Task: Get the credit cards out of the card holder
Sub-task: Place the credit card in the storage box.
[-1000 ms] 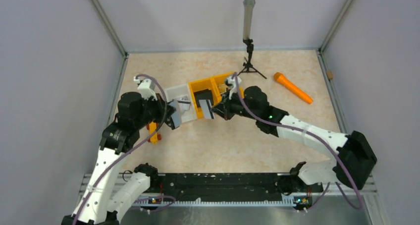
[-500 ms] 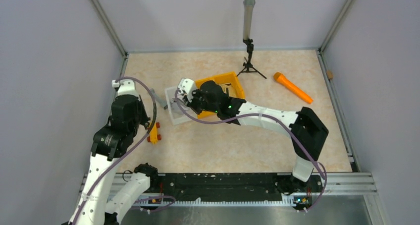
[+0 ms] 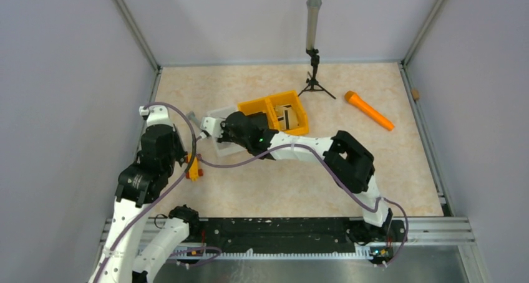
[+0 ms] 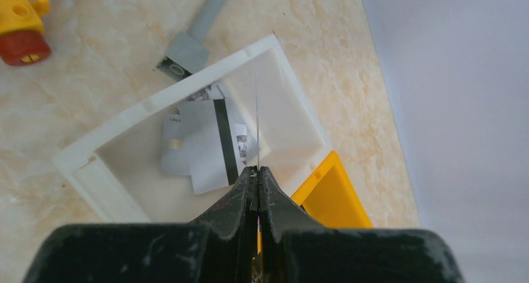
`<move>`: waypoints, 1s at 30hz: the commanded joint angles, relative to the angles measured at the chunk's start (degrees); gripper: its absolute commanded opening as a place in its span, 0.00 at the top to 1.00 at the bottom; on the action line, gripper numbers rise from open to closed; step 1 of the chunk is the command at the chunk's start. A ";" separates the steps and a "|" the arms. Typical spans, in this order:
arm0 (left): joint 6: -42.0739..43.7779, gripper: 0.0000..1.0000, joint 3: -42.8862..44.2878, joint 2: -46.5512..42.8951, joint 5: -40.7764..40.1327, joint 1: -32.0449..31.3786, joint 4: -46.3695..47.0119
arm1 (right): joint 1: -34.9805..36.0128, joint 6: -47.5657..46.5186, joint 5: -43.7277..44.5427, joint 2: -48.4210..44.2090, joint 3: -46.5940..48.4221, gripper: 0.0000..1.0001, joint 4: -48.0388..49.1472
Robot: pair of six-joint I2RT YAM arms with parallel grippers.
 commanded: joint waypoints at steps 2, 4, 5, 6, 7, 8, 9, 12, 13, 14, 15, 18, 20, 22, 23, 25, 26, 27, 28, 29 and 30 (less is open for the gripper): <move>0.25 1.00 -0.08 -0.48 -1.22 0.22 2.81 | 2.24 -11.09 9.01 4.03 3.14 1.00 6.09; 0.02 1.00 -0.07 -0.58 -0.85 0.22 2.90 | 2.28 -12.51 9.54 5.20 3.54 1.00 6.23; -0.07 1.00 -0.12 -0.60 -0.69 0.22 2.96 | 2.33 -13.29 9.79 5.75 3.93 1.00 6.24; -0.10 1.00 -0.15 -0.59 -0.56 0.22 3.15 | 2.43 -13.97 10.12 6.43 4.30 1.00 6.25; -0.12 1.00 -0.24 -0.63 -0.47 0.22 3.19 | 2.55 -14.83 10.56 7.09 4.75 1.00 6.26; -0.12 1.00 -0.25 -0.46 -0.36 0.22 3.33 | 2.60 -15.83 11.22 7.70 5.15 0.98 6.33; -0.12 1.00 -0.25 -0.35 -0.21 0.22 3.28 | 2.81 -16.58 11.94 8.32 5.55 0.95 6.45; -0.21 1.00 -0.25 -0.34 0.32 0.22 3.31 | 2.93 -15.70 12.61 8.86 6.59 0.76 6.58; -0.27 1.00 -0.17 -0.49 0.36 0.22 3.31 | 2.89 -14.63 11.97 8.38 6.51 0.71 6.32; -0.29 1.00 -0.10 -0.61 0.42 0.22 3.30 | 2.91 -13.87 11.34 7.68 6.04 0.68 6.76; -0.23 1.00 -0.03 -0.68 0.43 0.22 3.35 | 2.89 -13.13 10.88 6.77 5.27 0.64 7.76; -0.21 1.00 0.35 -0.61 0.43 0.22 2.84 | 2.92 -11.00 10.81 3.57 1.41 0.50 12.92; -0.25 1.00 0.53 -0.61 0.53 0.22 2.58 | 2.95 -8.51 10.84 0.60 -1.36 0.48 15.38; -0.37 1.00 0.53 -0.84 0.88 0.22 2.55 | 2.71 -4.75 9.64 -3.26 -4.43 0.48 16.63; -0.46 1.00 0.54 -0.90 1.22 0.22 2.56 | 2.47 -2.42 7.99 -5.51 -6.21 0.48 16.80; -0.70 1.00 0.41 -0.85 2.40 0.22 2.71 | 1.96 2.68 5.76 -10.61 -9.87 0.48 16.79; -0.85 1.00 0.26 -0.82 3.42 0.22 2.93 | 1.74 5.33 4.16 -14.02 -11.82 0.48 16.48; -0.90 1.00 -0.07 -0.92 5.24 0.26 3.37 | 1.41 7.62 3.11 -16.36 -13.57 0.48 16.08; -0.94 1.00 -0.46 -1.05 7.70 0.22 4.11 | 1.19 10.17 2.38 -18.67 -15.33 0.48 15.25; -0.74 1.00 -0.99 -1.26 10.90 0.22 4.99 | 0.88 12.88 1.91 -20.72 -17.56 0.47 14.31; -0.66 1.00 -1.65 -1.36 15.14 0.22 6.13 | 0.50 15.66 1.23 -22.85 -19.00 0.45 12.35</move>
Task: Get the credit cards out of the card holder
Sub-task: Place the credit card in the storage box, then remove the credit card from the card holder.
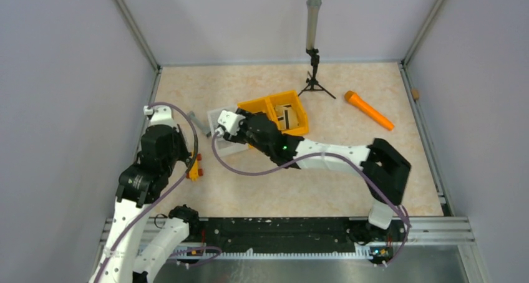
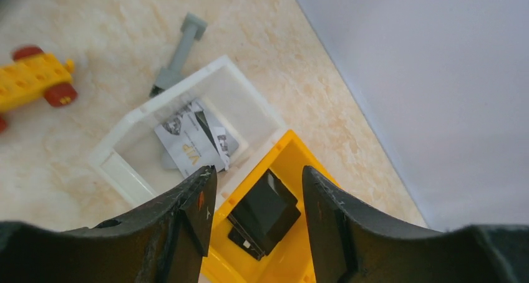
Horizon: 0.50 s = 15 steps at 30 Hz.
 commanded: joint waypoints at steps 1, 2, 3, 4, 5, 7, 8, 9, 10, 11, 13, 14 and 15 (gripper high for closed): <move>-0.41 1.00 -1.85 -1.30 15.37 0.22 7.11 | -1.60 16.65 -4.97 -13.10 -5.81 0.43 -0.94; -0.67 1.00 -2.40 -1.24 21.47 0.22 8.13 | -2.17 19.91 -5.78 -15.20 -7.57 0.40 -2.41; -0.75 1.00 -2.86 -1.15 27.05 0.23 9.18 | -2.99 23.20 -7.67 -17.49 -9.96 0.39 -3.42; -0.94 1.00 -3.40 -1.05 31.59 0.22 10.21 | -3.84 26.22 -9.26 -19.68 -12.45 0.35 -3.87; -1.24 1.00 -4.11 -0.90 36.62 0.22 11.54 | -4.62 29.10 -10.21 -22.21 -14.99 0.30 -4.03; -2.82 1.00 -5.90 -0.72 45.94 0.14 15.02 | -6.40 35.25 -12.83 -27.07 -19.83 0.26 -4.42; -3.89 1.00 -6.84 -0.57 50.32 0.13 17.13 | -7.24 37.77 -14.29 -29.67 -22.26 0.25 -4.48; -5.30 1.00 -8.11 -0.34 54.70 0.13 19.55 | -7.98 40.42 -14.66 -32.11 -24.50 0.24 -4.48; -6.87 1.00 -9.43 -0.12 58.62 0.13 23.26 | -8.61 42.95 -14.93 -34.76 -26.61 0.23 -4.68; -8.91 1.00 -10.98 0.20 62.25 0.13 26.30 | -9.37 45.57 -15.72 -37.10 -28.60 0.23 -5.04; -12.95 1.00 -13.82 0.94 68.38 0.13 32.47 | -11.21 52.02 -18.67 -41.87 -32.39 0.23 -5.65; -15.16 1.00 -15.82 1.31 71.05 0.13 36.03 | -12.23 54.90 -20.61 -44.51 -34.50 0.23 -5.29; -17.21 1.00 -17.25 1.51 73.24 0.06 39.68 | -13.26 57.65 -23.17 -46.41 -36.57 0.23 -4.76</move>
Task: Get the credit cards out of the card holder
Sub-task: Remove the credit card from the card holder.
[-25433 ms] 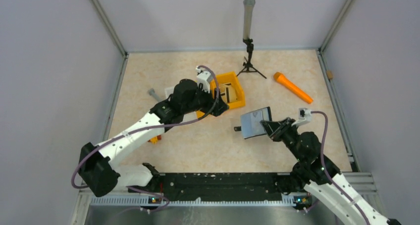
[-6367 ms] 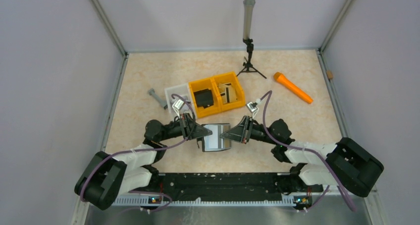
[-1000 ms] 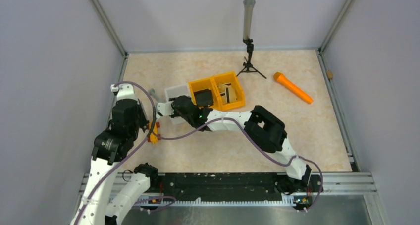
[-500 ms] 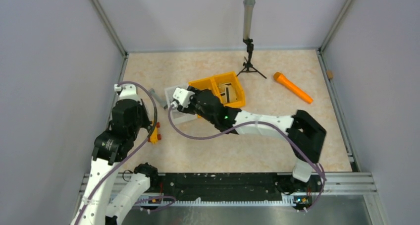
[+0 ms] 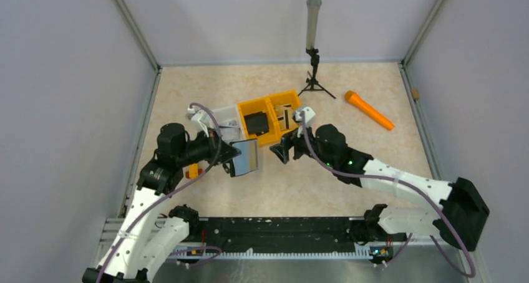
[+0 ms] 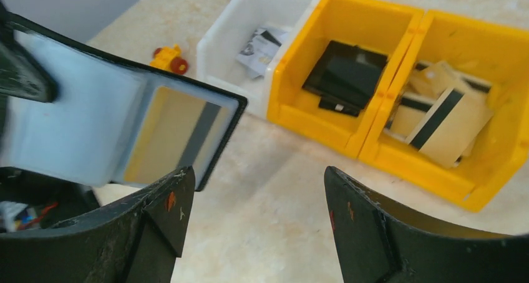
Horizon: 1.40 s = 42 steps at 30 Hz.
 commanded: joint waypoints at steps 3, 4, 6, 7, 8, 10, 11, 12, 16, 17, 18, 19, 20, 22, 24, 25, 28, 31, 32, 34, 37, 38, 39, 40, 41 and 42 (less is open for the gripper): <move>-14.88 1.00 -7.21 0.95 22.07 0.02 28.20 | -3.77 22.29 -13.19 -12.32 -11.43 0.22 5.15; -17.02 1.00 -8.24 1.13 23.26 0.02 31.94 | -3.80 24.17 -14.73 -13.15 -13.15 0.22 7.10; -21.34 1.00 -9.54 1.69 25.03 0.02 38.13 | -3.80 28.59 -17.29 -14.13 -16.12 0.21 11.58; -23.37 1.00 -9.96 1.99 25.72 0.02 40.69 | -3.84 30.60 -18.19 -14.23 -17.25 0.21 13.90; -25.99 1.00 -10.30 2.37 26.13 0.02 44.21 | -3.78 32.16 -18.59 -14.33 -18.01 0.20 15.76; -31.93 1.00 -11.58 2.88 26.59 0.02 51.41 | -3.82 34.31 -19.02 -14.18 -18.87 0.20 18.63; -35.07 1.00 -12.36 3.11 26.69 0.02 55.27 | -3.78 35.18 -19.15 -14.03 -19.02 0.19 19.74; -38.42 1.00 -13.29 3.35 26.79 0.06 59.62 | -3.86 36.05 -19.25 -14.10 -19.17 0.19 20.78; -46.40 1.00 -15.23 4.96 27.23 0.02 70.94 | -4.43 42.10 -18.98 -15.65 -21.72 0.18 28.07; -47.73 1.00 -15.41 5.31 27.44 0.02 72.82 | -4.58 43.83 -18.43 -16.21 -22.74 0.18 30.25; -49.16 1.00 -15.66 5.61 27.50 0.02 74.69 | -4.65 45.10 -17.80 -16.78 -23.51 0.18 32.09; -50.49 1.00 -15.85 6.05 27.43 0.02 76.88 | -4.69 46.49 -17.55 -16.90 -24.19 0.16 34.06; -51.70 1.00 -15.91 6.49 27.49 0.02 78.70 | -4.63 47.55 -17.63 -16.62 -24.53 0.15 35.80; -54.31 1.00 -15.81 7.58 27.59 0.02 82.52 | -4.64 48.77 -19.10 -14.95 -23.43 0.15 37.29; -57.16 1.00 -15.66 8.81 27.23 -0.02 86.65 | -4.69 48.99 -20.23 -13.14 -21.88 0.13 36.87; -59.04 1.00 -15.66 9.44 27.07 -0.07 89.49 | -4.65 49.24 -20.39 -12.79 -21.71 0.12 37.29; -62.22 1.00 -15.73 10.83 26.44 -0.24 95.04 | -4.70 50.10 -19.28 -13.17 -22.47 0.11 38.90; -65.44 1.00 -15.60 12.30 25.18 -0.86 99.67 | -4.70 51.33 -17.06 -14.25 -22.68 0.10 37.97; -66.45 1.00 -15.45 12.69 24.86 -1.27 101.14 | -4.70 51.93 -16.81 -14.43 -22.66 0.09 38.41; -67.99 1.00 -15.00 13.60 24.61 -2.04 103.47 | -4.68 54.19 -16.65 -14.09 -22.82 0.09 40.83; -69.25 1.00 -14.46 14.68 24.06 -3.12 105.48 | -4.68 56.95 -17.49 -12.50 -22.28 0.09 44.49; -69.24 1.00 -14.31 14.94 23.89 -3.54 105.69 | -4.65 57.29 -17.60 -12.21 -21.97 0.09 44.73; -69.15 1.00 -14.14 15.12 23.58 -3.88 105.75 | -4.69 57.38 -17.56 -12.02 -21.68 0.08 44.81; -69.00 1.00 -14.01 15.32 23.42 -4.40 105.78 | -4.68 57.46 -17.33 -11.97 -21.36 0.08 44.24; -68.74 1.00 -13.85 15.47 23.24 -4.88 105.82 | -4.67 57.56 -16.99 -12.02 -21.06 0.09 43.47; -68.55 1.00 -13.74 15.57 22.92 -5.31 105.78 | -4.70 57.49 -16.97 -12.01 -20.81 0.08 43.32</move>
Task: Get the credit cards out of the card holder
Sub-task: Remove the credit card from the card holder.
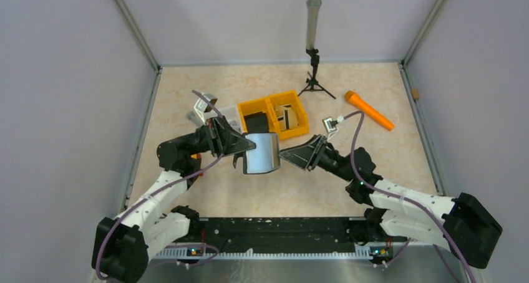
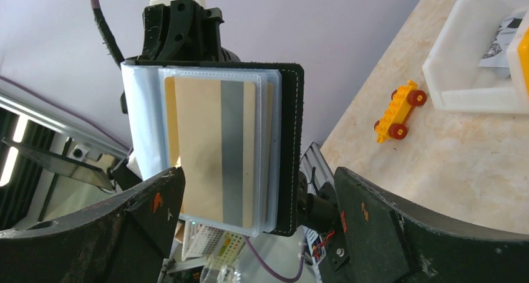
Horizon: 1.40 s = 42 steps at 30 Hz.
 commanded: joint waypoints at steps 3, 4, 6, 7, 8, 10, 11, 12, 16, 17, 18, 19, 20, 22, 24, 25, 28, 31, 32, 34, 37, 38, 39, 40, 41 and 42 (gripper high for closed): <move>-0.48 1.00 2.61 0.38 -3.32 -2.41 6.32 | -0.38 2.57 0.51 0.70 3.28 0.08 4.17; -0.39 1.00 2.81 0.52 -3.41 -2.70 6.41 | -0.36 3.10 0.17 1.05 3.32 0.08 4.81; -0.45 1.00 3.24 0.78 -3.66 -3.31 6.77 | -0.36 4.01 -0.36 2.76 3.32 0.08 6.37; -0.52 1.00 3.42 0.84 -3.84 -3.51 7.00 | -0.39 4.63 -0.62 3.74 3.05 0.08 7.57; -0.62 1.00 3.53 0.93 -4.05 -3.67 7.10 | -0.41 5.57 -1.09 4.92 2.83 0.08 9.84; -0.50 1.00 3.79 0.88 -4.50 -3.73 6.99 | -0.41 8.08 -2.73 7.25 2.56 0.08 15.20; -0.42 1.00 3.82 0.93 -4.64 -3.82 7.18 | -0.41 9.54 -3.33 8.20 2.63 0.08 17.66; -0.45 1.00 3.80 0.84 -4.72 -3.93 7.32 | -0.37 10.77 -3.76 9.08 2.56 0.07 20.78; 0.09 1.00 3.40 0.62 -4.57 -3.95 7.34 | -0.41 13.99 -5.38 10.66 2.50 0.07 28.20; 0.45 1.00 3.10 0.45 -4.64 -3.96 7.16 | -0.41 14.59 -5.75 10.71 2.64 0.07 28.90; 0.83 1.00 2.82 0.27 -4.78 -3.96 6.78 | -0.39 15.28 -5.99 10.68 2.66 0.07 29.67; 1.33 1.00 2.54 0.09 -4.81 -3.96 6.12 | -0.38 15.77 -6.19 10.56 2.54 0.07 30.51; 1.91 1.00 2.37 0.02 -4.75 -3.96 5.43 | -0.41 16.11 -6.24 10.27 2.45 0.07 31.22; 3.37 1.00 2.14 -0.23 -4.58 -3.95 3.78 | -0.36 16.61 -5.93 9.12 2.04 0.08 31.42; 5.82 1.00 2.01 -0.69 -4.62 -3.95 1.03 | -0.39 15.72 -5.55 6.95 1.70 0.12 29.20; 7.47 1.00 2.05 -1.08 -4.45 -3.96 -0.97 | -0.39 14.85 -5.20 5.08 1.53 0.15 27.20; 11.97 1.00 1.90 -2.55 -4.19 -3.94 -7.29 | -0.39 11.29 -3.64 0.45 0.86 0.26 19.98; 14.08 1.00 1.54 -3.77 -4.15 -3.94 -10.23 | -0.39 8.68 -2.18 -3.52 0.48 0.37 13.41; 14.35 1.00 1.40 -4.06 -4.14 -3.95 -10.65 | -0.40 8.19 -1.93 -4.38 0.42 0.41 12.13; 14.71 1.00 1.15 -4.42 -4.13 -3.96 -11.28 | -0.41 7.58 -1.64 -5.42 0.26 0.49 10.48; 14.77 1.00 0.64 -4.75 -4.23 -3.96 -11.51 | -0.40 6.47 -1.66 -5.82 0.56 0.63 7.20; 14.87 1.00 0.48 -4.94 -4.30 -3.96 -11.62 | -0.41 5.59 -1.52 -6.02 0.77 0.67 5.87; 14.95 1.00 0.33 -5.09 -4.31 -3.96 -11.77 | -0.41 5.05 -1.12 -6.33 0.77 0.69 4.52; 15.11 1.00 0.30 -5.26 -4.24 -3.96 -12.14 | -0.41 4.31 -0.57 -6.75 0.85 0.70 3.24; 15.49 1.00 0.18 -5.54 -4.23 -3.96 -12.73 | -0.41 3.51 -0.10 -7.31 0.90 0.70 1.32; 16.04 1.00 0.13 -5.84 -4.37 -3.96 -13.62 | -0.36 2.70 0.36 -7.93 1.01 0.70 -0.51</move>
